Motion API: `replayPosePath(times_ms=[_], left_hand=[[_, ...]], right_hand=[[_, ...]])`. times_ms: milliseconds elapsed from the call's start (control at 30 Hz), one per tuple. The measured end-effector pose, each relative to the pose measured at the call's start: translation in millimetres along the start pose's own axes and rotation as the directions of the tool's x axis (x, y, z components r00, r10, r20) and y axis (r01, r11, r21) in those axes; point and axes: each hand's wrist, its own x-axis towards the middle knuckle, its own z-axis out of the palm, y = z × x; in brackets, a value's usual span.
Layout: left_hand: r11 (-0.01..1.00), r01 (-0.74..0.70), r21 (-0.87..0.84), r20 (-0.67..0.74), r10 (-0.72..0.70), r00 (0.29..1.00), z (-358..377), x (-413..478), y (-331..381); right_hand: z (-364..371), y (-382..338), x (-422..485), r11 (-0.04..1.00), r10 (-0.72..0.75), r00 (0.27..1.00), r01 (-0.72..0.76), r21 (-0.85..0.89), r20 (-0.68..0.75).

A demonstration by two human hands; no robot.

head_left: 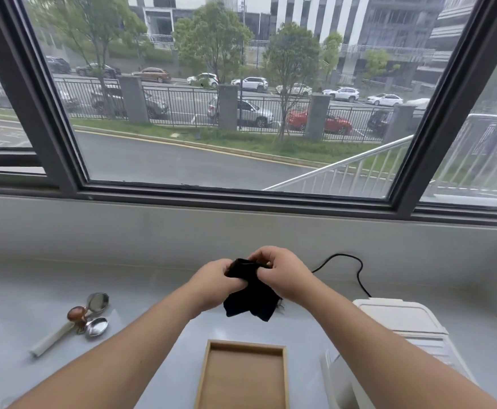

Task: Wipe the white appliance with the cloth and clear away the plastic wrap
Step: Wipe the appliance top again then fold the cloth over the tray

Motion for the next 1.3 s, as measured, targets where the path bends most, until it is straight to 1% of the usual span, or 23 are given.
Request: replayPosePath(times_ms=[100,167,200,267,333,433,500,533,600,667,733,767,833,933,1033,1133,1200,1267,1300], left_hand=[[0.987,0.003,-0.159,0.002,-0.003,1.000,3.2,0.5,-2.8],[0.971,0.011,-0.238,0.034,-0.002,0.999,3.9,0.9,-4.2],[0.961,0.013,-0.275,0.054,0.001,0.999,3.8,0.7,-4.5],[0.939,0.021,-0.343,0.098,0.014,0.995,4.0,0.2,-4.8],[0.911,0.035,-0.410,0.135,0.023,0.991,5.7,-0.6,-4.2],[0.861,0.077,-0.502,0.157,0.003,0.988,10.3,0.1,-4.5],[0.837,0.096,-0.538,0.166,-0.006,0.986,13.7,2.3,-6.7],[0.828,0.103,-0.551,0.172,-0.008,0.985,15.7,3.7,-8.8],[0.814,0.114,-0.570,0.179,-0.013,0.984,19.9,5.7,-13.9],[0.808,0.126,-0.575,0.187,-0.020,0.982,23.6,8.2,-21.0],[0.803,0.148,-0.577,0.194,-0.042,0.980,26.2,9.7,-29.4],[0.800,0.166,-0.577,0.196,-0.062,0.979,27.8,9.6,-34.6],[0.807,0.198,-0.557,0.202,-0.100,0.974,30.8,8.4,-45.4],[0.843,0.231,-0.485,0.201,-0.150,0.968,38.1,3.5,-63.5],[0.861,0.276,-0.427,0.193,-0.211,0.958,47.3,0.2,-83.5],[0.836,0.351,-0.422,0.249,-0.266,0.931,56.7,-2.5,-105.4],[0.834,0.375,-0.406,0.261,-0.287,0.922,63.1,-1.3,-120.1],[0.849,0.376,-0.372,0.208,-0.319,0.925,68.8,0.6,-130.9],[0.857,0.377,-0.352,0.164,-0.340,0.926,71.4,1.5,-135.1]], right_hand=[[2.4,5.6,-0.4,0.994,0.052,0.991,-0.040,0.105,-0.121],[1.6,9.3,-3.4,0.972,0.125,0.983,-0.093,0.214,-0.138],[0.8,10.7,-5.9,0.944,0.166,0.979,-0.121,0.308,-0.122],[0.1,12.7,-12.3,0.841,0.233,0.970,-0.169,0.515,-0.062],[1.6,16.7,-18.2,0.720,0.256,0.967,-0.199,0.665,0.012],[7.5,26.1,-25.9,0.560,0.211,0.965,-0.252,0.789,0.158],[11.7,30.2,-30.4,0.494,0.215,0.941,-0.337,0.802,0.263],[14.9,33.5,-31.9,0.494,0.224,0.927,-0.375,0.784,0.302],[24.1,43.2,-34.3,0.517,0.259,0.906,-0.422,0.745,0.334],[33.7,52.2,-35.9,0.501,0.272,0.896,-0.444,0.743,0.352],[39.7,57.3,-37.0,0.469,0.243,0.906,-0.423,0.775,0.347],[42.0,60.3,-37.2,0.470,0.234,0.916,-0.400,0.787,0.326],[47.4,67.3,-35.6,0.504,0.253,0.934,-0.349,0.790,0.251],[61.0,79.5,-35.8,0.581,0.369,0.924,-0.316,0.750,0.103],[74.8,91.0,-40.4,0.680,0.379,0.925,-0.280,0.678,0.003],[89.6,100.7,-46.0,0.708,0.402,0.915,-0.331,0.624,0.030],[99.3,108.0,-48.0,0.710,0.427,0.902,-0.380,0.593,0.066],[108.6,116.4,-49.3,0.730,0.439,0.896,-0.398,0.556,0.066],[112.6,120.9,-50.0,0.760,0.440,0.897,-0.398,0.515,0.044]])
